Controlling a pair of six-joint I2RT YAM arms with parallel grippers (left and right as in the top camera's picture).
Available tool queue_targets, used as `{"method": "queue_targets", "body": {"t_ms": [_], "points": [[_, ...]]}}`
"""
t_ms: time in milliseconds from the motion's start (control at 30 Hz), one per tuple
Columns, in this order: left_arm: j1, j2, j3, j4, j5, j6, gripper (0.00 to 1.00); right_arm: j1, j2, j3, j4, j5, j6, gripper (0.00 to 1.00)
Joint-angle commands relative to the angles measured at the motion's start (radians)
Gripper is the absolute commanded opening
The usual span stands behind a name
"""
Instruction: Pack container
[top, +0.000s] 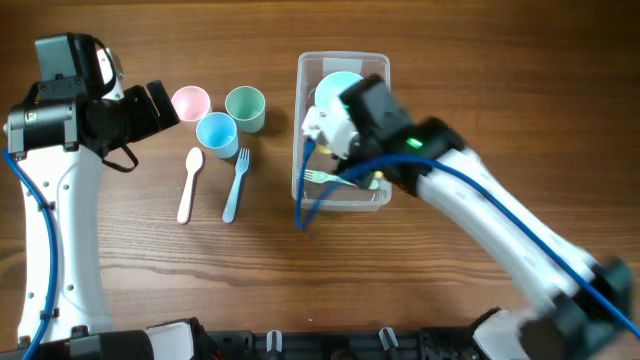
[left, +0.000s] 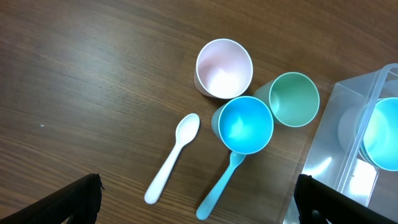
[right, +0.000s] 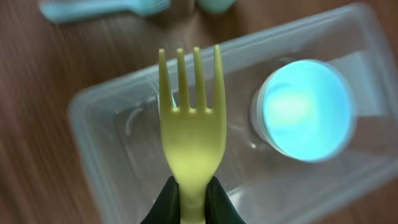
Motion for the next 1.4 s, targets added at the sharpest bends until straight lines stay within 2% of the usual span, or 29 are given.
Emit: {"method": "queue_targets", "body": {"t_ms": [0, 233, 400, 433, 533, 667, 700, 767, 833, 967, 1100, 1233, 1367], "points": [[0.004, 0.006, 0.016, 0.003, 0.001, 0.02, 1.0, -0.002, 0.148, 0.002, 0.031, 0.014, -0.123, 0.04], [0.004, 0.006, 0.016, 0.003, 0.001, 0.02, 1.0, 0.0, 0.23, 0.002, 0.018, -0.018, -0.107, 0.04], [0.004, 0.006, 0.016, 0.003, 0.001, 0.02, 1.0, 0.003, 0.232, 0.002, -0.028, -0.082, -0.105, 0.12], [0.004, 0.006, 0.016, 0.003, 0.001, 0.02, 1.0, 0.003, 0.232, 0.002, -0.024, -0.082, -0.101, 0.19], [0.004, 0.006, 0.016, 0.003, 0.001, 0.02, 1.0, 0.003, 0.224, 0.023, 0.008, -0.033, 0.014, 0.65], [0.004, 0.006, 0.016, 0.003, 0.001, 0.02, 1.0, 0.001, 0.147, 0.187, -0.056, 0.064, 0.226, 0.61], [0.004, 0.006, 0.016, 0.003, 0.001, 0.02, 1.0, -0.005, 0.116, 0.237, -0.09, 0.084, 0.286, 0.63], [0.004, 0.006, 0.016, 0.003, 0.001, 0.02, 1.0, -0.048, 0.029, 0.321, -0.153, 0.092, 0.444, 0.9], [0.004, 0.006, 0.016, 0.002, 0.001, 0.02, 1.0, -0.149, -0.075, 0.34, -0.178, 0.083, 0.604, 1.0], [0.004, 0.006, 0.016, 0.003, 0.001, 0.02, 1.0, -0.453, -0.196, 0.34, -0.239, 0.064, 0.766, 1.0], [0.004, 0.006, 0.016, 0.003, 0.001, 0.02, 1.0, -0.735, -0.182, 0.329, -0.325, 0.034, 0.765, 1.0], [0.004, 0.006, 0.016, 0.003, 0.001, 0.02, 1.0, -0.849, -0.127, 0.327, -0.357, 0.024, 0.784, 1.0], [0.003, 0.006, 0.016, 0.005, 0.075, 0.018, 1.0, -0.858, -0.099, 0.327, -0.357, 0.024, 0.783, 1.0]]}}
